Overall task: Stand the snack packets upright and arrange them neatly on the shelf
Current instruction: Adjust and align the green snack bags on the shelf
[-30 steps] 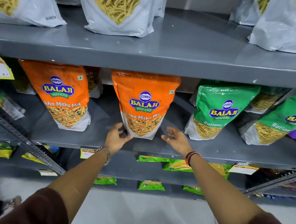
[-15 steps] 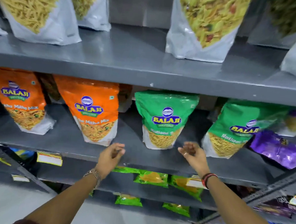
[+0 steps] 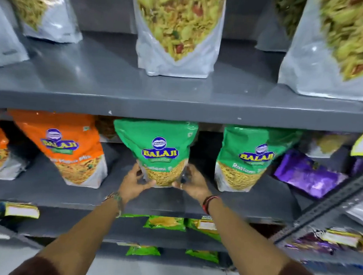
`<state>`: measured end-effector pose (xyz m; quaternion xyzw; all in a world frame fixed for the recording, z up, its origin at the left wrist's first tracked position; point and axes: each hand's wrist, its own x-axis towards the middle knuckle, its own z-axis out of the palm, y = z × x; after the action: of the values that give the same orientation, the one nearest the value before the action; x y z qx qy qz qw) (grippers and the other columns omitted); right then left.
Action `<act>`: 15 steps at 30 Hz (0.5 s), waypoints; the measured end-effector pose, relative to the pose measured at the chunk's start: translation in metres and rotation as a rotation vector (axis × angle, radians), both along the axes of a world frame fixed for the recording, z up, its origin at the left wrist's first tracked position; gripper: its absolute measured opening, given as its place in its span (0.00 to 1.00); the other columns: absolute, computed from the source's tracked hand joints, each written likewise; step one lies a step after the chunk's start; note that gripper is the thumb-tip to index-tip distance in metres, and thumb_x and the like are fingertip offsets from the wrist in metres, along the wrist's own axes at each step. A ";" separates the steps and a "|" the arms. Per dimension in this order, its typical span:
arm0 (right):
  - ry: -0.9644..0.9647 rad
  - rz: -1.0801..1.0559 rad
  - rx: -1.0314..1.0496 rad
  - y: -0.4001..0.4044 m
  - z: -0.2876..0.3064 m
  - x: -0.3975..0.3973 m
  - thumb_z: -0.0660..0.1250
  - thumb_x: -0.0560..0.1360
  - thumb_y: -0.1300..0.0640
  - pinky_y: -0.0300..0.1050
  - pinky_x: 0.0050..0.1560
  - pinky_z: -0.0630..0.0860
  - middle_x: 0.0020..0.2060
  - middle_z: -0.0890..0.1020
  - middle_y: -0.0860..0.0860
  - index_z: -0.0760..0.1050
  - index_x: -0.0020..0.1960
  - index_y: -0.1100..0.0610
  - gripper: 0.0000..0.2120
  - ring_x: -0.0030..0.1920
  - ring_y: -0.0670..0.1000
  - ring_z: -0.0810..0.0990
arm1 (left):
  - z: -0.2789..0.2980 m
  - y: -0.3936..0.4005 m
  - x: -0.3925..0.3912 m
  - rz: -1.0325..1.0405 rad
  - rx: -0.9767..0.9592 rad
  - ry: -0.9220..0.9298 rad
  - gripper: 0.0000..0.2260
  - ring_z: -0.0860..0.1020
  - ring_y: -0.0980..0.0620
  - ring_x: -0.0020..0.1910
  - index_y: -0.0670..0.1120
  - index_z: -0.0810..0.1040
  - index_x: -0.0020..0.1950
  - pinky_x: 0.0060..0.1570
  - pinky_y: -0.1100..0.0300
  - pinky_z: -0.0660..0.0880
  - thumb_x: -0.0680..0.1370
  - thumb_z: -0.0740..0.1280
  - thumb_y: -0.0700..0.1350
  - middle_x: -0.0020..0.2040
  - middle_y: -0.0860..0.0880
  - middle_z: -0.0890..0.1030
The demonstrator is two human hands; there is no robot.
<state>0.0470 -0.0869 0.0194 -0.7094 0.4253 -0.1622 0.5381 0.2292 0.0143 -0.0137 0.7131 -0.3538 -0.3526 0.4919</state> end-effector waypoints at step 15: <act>-0.063 -0.102 -0.011 0.000 -0.009 -0.031 0.67 0.73 0.64 0.31 0.49 0.73 0.63 0.74 0.66 0.66 0.63 0.69 0.22 0.65 0.62 0.71 | 0.020 0.003 -0.038 -0.083 0.093 0.008 0.34 0.69 0.45 0.69 0.47 0.59 0.72 0.63 0.56 0.68 0.71 0.71 0.37 0.70 0.46 0.71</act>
<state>0.0162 -0.0870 0.0105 -0.6842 0.4431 -0.2138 0.5384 0.1910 0.0175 0.0061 0.7184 -0.3642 -0.3916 0.4449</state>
